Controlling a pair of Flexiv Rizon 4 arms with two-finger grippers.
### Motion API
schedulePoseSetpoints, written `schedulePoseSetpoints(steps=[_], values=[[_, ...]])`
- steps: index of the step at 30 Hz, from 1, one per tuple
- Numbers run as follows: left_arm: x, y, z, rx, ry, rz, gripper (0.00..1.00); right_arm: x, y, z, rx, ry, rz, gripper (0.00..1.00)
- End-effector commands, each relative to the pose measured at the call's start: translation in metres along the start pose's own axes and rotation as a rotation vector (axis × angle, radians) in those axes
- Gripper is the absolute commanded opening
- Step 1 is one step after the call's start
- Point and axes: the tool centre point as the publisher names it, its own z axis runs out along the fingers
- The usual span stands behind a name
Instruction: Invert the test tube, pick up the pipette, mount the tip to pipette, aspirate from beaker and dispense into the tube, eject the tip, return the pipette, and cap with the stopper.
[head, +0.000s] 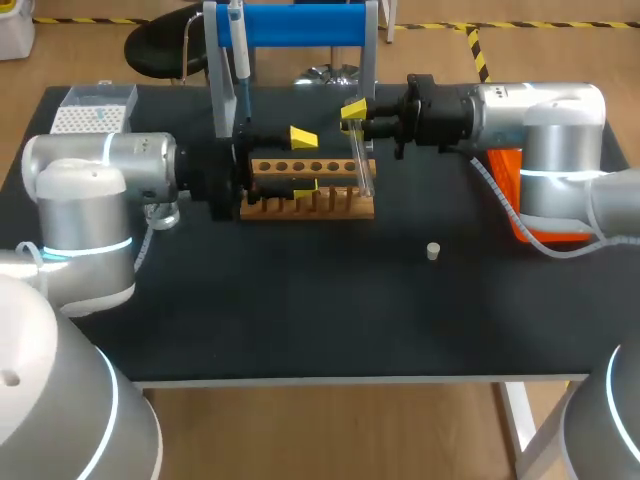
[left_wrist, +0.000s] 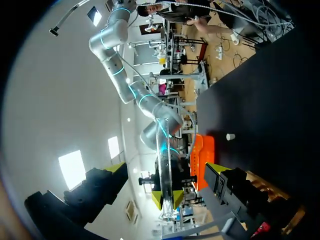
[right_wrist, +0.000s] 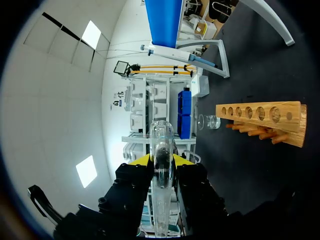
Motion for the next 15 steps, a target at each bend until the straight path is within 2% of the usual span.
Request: schedulePoseSetpoints(steps=[1,8,15], values=[[-0.003,-0.003,0.015,0.008,0.019,-0.004,1.0,0.001,-0.001,0.0,-0.001,-0.004,-0.001,0.0],[-0.005,-0.014,0.033,0.022,0.033,-0.002,1.0,0.001,-0.001,0.0,-0.001,-0.004,-0.001,0.0],[-0.004,-0.018,0.048,0.037,0.038,-0.008,1.0,0.001,-0.001,0.0,-0.001,-0.004,-0.001,0.0]])
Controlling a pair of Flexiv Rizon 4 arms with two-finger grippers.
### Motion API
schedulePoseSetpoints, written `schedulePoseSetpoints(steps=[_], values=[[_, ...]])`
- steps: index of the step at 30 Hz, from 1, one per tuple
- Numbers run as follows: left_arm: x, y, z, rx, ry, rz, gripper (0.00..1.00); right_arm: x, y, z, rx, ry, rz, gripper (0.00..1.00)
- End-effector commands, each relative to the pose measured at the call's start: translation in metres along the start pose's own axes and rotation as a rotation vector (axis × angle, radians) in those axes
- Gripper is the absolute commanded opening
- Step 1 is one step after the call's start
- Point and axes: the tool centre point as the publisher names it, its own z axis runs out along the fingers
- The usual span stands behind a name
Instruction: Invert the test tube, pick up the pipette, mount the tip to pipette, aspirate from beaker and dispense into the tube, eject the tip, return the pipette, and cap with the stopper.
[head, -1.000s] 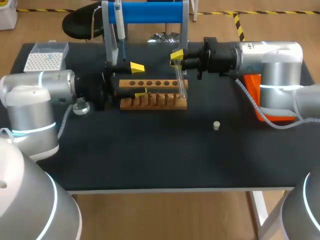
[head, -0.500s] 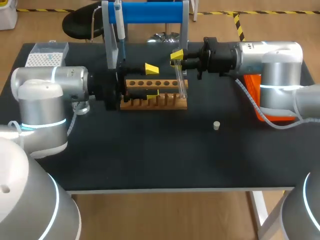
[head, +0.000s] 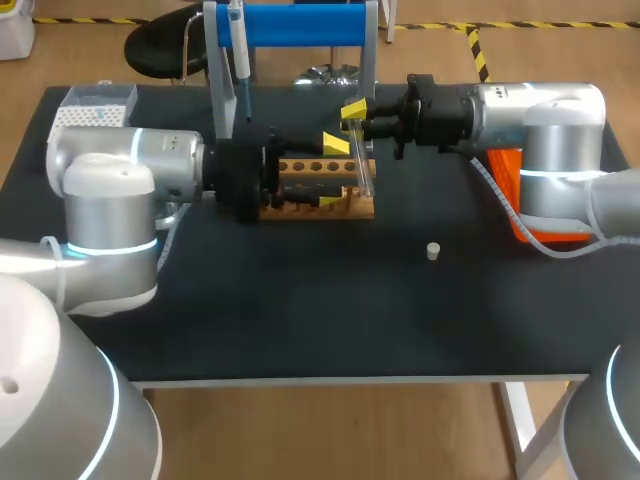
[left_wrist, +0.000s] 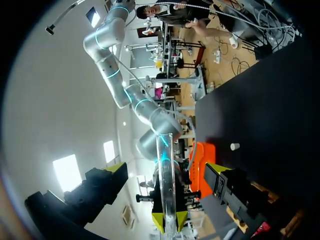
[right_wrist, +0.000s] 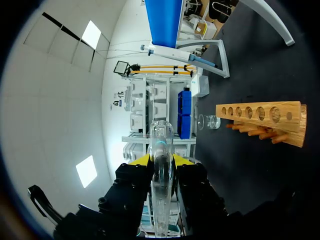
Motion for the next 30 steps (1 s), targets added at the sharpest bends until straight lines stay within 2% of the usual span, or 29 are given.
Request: schedulePoseSetpoints(steps=[1,20,23,25,30], values=[[0.001,0.002,0.011,0.003,0.002,-0.004,1.0,0.001,-0.001,0.0,-0.001,-0.004,-0.001,0.0],[0.0,0.003,0.038,0.025,0.001,-0.011,0.99,0.001,-0.001,0.0,-0.001,-0.004,-0.001,0.0],[-0.001,0.003,0.039,0.027,0.001,-0.011,0.93,0.001,-0.001,0.0,-0.001,-0.004,-0.001,0.0],[-0.001,0.003,0.04,0.029,0.003,-0.008,0.84,0.001,-0.001,0.0,-0.001,-0.004,-0.001,0.0],[-0.001,0.003,0.041,0.033,0.005,-0.006,0.77,0.001,-0.001,0.0,-0.001,-0.004,-0.001,0.0]])
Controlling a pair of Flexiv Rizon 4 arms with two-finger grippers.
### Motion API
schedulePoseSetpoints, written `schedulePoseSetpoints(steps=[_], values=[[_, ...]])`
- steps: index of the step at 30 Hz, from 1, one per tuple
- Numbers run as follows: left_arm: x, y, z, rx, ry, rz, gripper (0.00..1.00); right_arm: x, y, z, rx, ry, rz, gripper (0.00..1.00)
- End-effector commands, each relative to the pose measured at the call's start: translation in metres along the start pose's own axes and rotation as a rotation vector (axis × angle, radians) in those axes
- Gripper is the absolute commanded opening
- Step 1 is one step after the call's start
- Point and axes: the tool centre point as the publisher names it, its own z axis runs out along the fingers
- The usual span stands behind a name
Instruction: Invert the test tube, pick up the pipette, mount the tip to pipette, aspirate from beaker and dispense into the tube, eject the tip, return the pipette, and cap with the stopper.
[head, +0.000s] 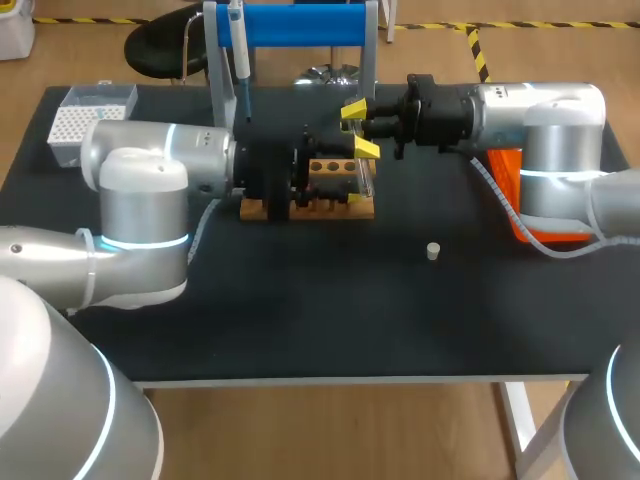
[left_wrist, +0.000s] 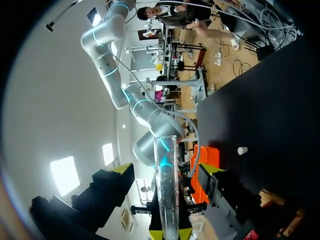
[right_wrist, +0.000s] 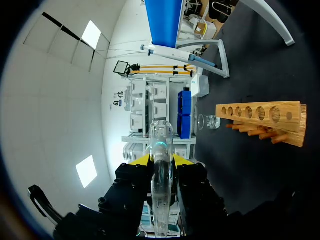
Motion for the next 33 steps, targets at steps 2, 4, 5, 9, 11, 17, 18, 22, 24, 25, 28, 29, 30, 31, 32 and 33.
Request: schedulePoseSetpoints(steps=[2,4,5,9,11,17,18,22,24,25,28,29,30,31,32,33], values=[[-0.0006,0.0015,0.0024,0.003,0.003,0.001,0.7,0.0011,-0.0007,-0.0004,-0.001,-0.004,-0.001,0.0],[-0.0007,0.0018,0.0026,0.005,0.003,0.001,0.65,0.0011,-0.0007,-0.0004,-0.001,-0.004,-0.001,0.0],[-0.0008,0.002,0.0028,0.006,0.003,0.002,0.65,0.0011,-0.0007,-0.0004,-0.001,-0.004,-0.001,0.0],[-0.0009,0.0039,0.003,0.008,0.002,0.002,0.54,0.0011,-0.0007,-0.0004,-0.001,-0.004,-0.001,0.0],[-0.0006,0.0051,0.003,0.009,0.003,0.002,0.54,0.0011,-0.0007,-0.0004,-0.001,-0.004,-0.001,0.0],[-0.0012,0.0065,0.0025,0.012,-0.002,0.003,0.48,0.0011,-0.0007,-0.0004,-0.001,-0.004,-0.001,0.0],[-0.0013,0.0065,0.0025,0.012,-0.002,0.004,0.48,0.0011,-0.0007,-0.0004,-0.001,-0.004,-0.001,0.0],[-0.0015,0.0063,0.0023,0.012,-0.001,0.004,0.48,0.0011,-0.0007,-0.0004,-0.001,-0.004,-0.001,0.0],[-0.0015,0.0063,0.0022,0.012,-0.001,0.004,0.47,0.0011,-0.0007,-0.0004,-0.001,-0.004,-0.001,0.0],[-0.0016,0.0063,0.0023,0.013,0.0,0.004,0.46,0.0011,-0.0007,-0.0004,-0.001,-0.004,-0.001,0.0],[-0.0016,0.0064,0.0025,0.015,0.001,0.005,0.45,0.0011,-0.0007,-0.0004,-0.001,-0.004,-0.001,0.0],[-0.0016,0.0064,0.0026,0.016,0.002,0.005,0.45,0.0011,-0.0007,-0.0004,-0.001,-0.004,-0.001,0.0],[-0.0016,0.0064,0.0026,0.016,0.001,0.005,0.44,0.0011,-0.0007,-0.0004,-0.001,-0.004,-0.001,0.0],[-0.0016,0.0064,0.0027,0.016,0.001,0.005,0.41,0.0011,-0.0007,-0.0004,-0.001,-0.004,-0.001,0.0],[-0.0016,0.0064,0.0027,0.016,0.001,0.005,0.4,0.0011,-0.0007,-0.0004,-0.001,-0.004,-0.001,0.0],[-0.0015,0.0064,0.0027,0.016,0.001,0.005,0.38,0.0011,-0.0007,-0.0004,-0.001,-0.004,-0.001,0.0]])
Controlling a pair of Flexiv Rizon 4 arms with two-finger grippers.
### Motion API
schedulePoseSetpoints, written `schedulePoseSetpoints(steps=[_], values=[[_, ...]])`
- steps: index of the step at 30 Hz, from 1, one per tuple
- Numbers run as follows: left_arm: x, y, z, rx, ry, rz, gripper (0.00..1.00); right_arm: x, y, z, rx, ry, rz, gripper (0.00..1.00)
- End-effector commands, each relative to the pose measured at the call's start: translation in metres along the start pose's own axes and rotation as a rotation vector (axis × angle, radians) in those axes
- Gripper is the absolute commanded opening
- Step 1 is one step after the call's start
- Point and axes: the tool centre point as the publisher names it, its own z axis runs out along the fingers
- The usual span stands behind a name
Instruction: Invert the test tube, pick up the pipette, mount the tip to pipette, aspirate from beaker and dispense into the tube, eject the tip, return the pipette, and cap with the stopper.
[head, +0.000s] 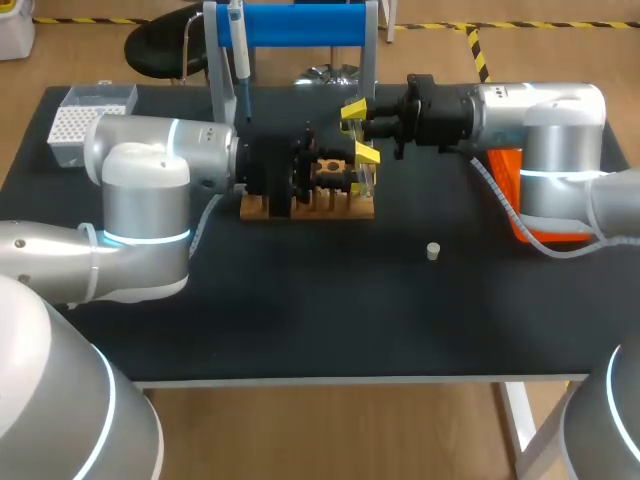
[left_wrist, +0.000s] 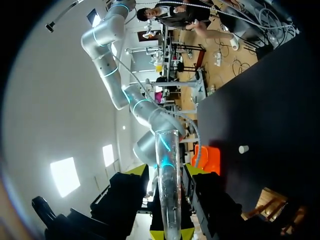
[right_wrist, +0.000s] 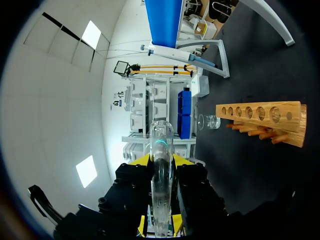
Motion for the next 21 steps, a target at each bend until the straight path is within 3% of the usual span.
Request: schedulePoseSetpoints(steps=[1,4,10,12,19,20,21], values=[[-0.0001,0.0019,0.0006,0.005,0.001,0.0,0.35,0.0011,-0.0007,-0.0004,-0.001,-0.003,-0.001,0.0],[0.0,0.002,0.0005,0.006,0.0,0.0,0.23,0.0011,-0.0007,-0.0004,-0.001,-0.003,-0.001,0.0],[0.0006,0.0018,0.0,0.005,-0.001,-0.002,0.1,0.0011,-0.0007,-0.0004,-0.001,-0.003,-0.001,0.0],[0.0007,0.0017,-0.0002,0.005,-0.002,-0.002,0.01,0.0011,-0.0007,-0.0004,-0.001,-0.003,-0.001,0.0],[0.0018,0.0011,-0.0009,0.019,0.001,-0.01,0.0,0.0011,-0.0007,-0.0004,-0.001,-0.003,-0.001,0.0],[0.0021,0.001,-0.001,0.018,0.006,-0.012,0.0,0.0011,-0.0007,-0.0004,-0.001,-0.003,-0.001,0.97],[0.0024,0.001,-0.001,0.016,0.008,-0.013,0.0,0.0011,-0.0007,-0.0004,-0.001,-0.003,-0.001,1.0]])
